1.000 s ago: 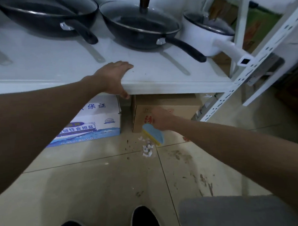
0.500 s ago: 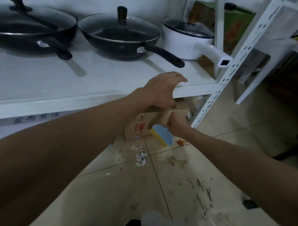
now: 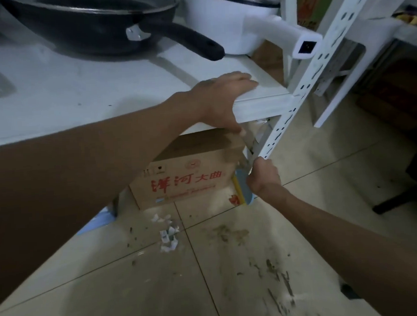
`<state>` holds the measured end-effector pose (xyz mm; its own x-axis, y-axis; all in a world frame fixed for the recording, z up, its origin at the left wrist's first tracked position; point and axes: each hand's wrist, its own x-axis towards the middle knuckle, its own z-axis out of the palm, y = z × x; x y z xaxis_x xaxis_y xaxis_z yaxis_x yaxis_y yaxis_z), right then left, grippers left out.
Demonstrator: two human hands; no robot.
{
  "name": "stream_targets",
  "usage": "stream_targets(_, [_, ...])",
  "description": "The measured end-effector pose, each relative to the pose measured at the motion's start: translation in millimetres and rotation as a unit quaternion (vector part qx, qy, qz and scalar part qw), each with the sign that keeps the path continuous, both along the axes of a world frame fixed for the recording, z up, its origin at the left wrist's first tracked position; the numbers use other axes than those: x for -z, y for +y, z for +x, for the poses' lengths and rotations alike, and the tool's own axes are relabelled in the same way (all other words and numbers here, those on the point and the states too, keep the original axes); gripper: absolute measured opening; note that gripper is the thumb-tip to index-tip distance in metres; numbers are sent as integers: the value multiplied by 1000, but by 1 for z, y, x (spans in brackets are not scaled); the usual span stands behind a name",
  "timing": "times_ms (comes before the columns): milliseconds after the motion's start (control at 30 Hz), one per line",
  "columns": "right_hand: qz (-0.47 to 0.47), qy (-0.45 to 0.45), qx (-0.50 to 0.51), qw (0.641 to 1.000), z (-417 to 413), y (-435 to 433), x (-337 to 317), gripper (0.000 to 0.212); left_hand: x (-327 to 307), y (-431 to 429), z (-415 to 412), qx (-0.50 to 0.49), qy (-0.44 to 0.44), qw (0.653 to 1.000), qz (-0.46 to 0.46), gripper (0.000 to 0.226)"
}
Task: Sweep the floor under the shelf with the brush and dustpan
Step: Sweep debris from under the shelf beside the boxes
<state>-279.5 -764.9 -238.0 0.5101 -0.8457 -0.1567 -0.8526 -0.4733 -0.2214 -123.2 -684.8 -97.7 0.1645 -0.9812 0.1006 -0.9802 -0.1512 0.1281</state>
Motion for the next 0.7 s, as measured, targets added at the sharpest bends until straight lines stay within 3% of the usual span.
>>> stream_targets(133, [-18, -45, 3, 999, 2, -10, 12, 21, 10, -9, 6, 5, -40, 999, 33, 124])
stream_targets(700, [-2, -237, 28, 971, 41, -52, 47, 27, 18, -15, 13, 10, -56, 998, 19, 108])
